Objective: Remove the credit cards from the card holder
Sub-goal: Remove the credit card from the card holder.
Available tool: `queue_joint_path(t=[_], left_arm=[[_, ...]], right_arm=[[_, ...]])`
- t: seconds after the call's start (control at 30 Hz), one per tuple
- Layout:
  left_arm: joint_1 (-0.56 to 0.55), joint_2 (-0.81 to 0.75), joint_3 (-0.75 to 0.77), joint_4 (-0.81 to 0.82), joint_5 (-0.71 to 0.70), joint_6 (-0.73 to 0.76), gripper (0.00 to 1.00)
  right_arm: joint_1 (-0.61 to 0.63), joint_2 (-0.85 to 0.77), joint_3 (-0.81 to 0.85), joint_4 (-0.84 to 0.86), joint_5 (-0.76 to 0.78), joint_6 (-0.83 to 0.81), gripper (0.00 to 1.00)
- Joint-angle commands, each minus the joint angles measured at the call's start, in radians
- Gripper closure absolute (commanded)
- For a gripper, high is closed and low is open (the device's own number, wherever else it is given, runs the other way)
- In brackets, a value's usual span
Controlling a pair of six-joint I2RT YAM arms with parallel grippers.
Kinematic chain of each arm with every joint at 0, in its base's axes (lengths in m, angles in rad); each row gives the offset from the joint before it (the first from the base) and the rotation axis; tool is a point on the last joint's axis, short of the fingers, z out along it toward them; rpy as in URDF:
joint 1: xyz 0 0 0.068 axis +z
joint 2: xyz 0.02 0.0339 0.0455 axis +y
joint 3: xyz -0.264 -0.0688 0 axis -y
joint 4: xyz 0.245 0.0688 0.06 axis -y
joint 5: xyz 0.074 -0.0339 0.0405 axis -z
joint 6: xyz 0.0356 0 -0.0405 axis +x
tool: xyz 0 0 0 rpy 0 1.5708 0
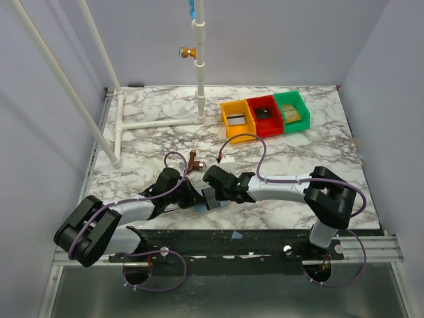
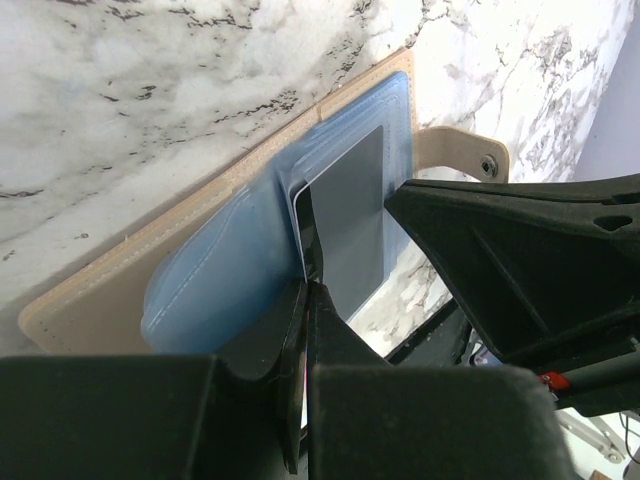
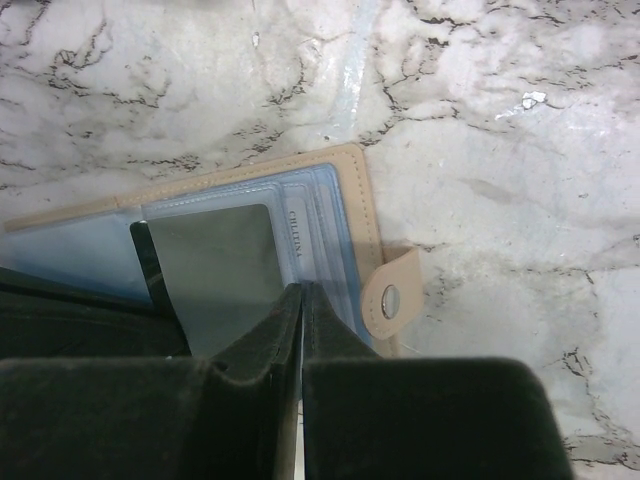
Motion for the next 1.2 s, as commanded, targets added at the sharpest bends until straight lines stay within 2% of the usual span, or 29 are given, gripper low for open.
queue_joint_path(t=[0.0, 0.47, 1.17], left_arm=[[0.009, -0.022, 0.007, -0.039, 0.034, 0.035, 1.00], [0.019, -0.033, 0.015, -0.092, 0.018, 0.057, 1.00], [0.051, -0.173, -0.016, -0.223, -0.005, 0.094, 1.00]], right_arm=[[0.002, 0.051, -0.019, -0.137, 0.046, -0.011, 0.96], [0.003, 0.052, -0.013, -0.135, 0.038, -0.019, 0.96], [0.002, 0.052, -0.012, -0.134, 0.036, -0.020, 0.96]])
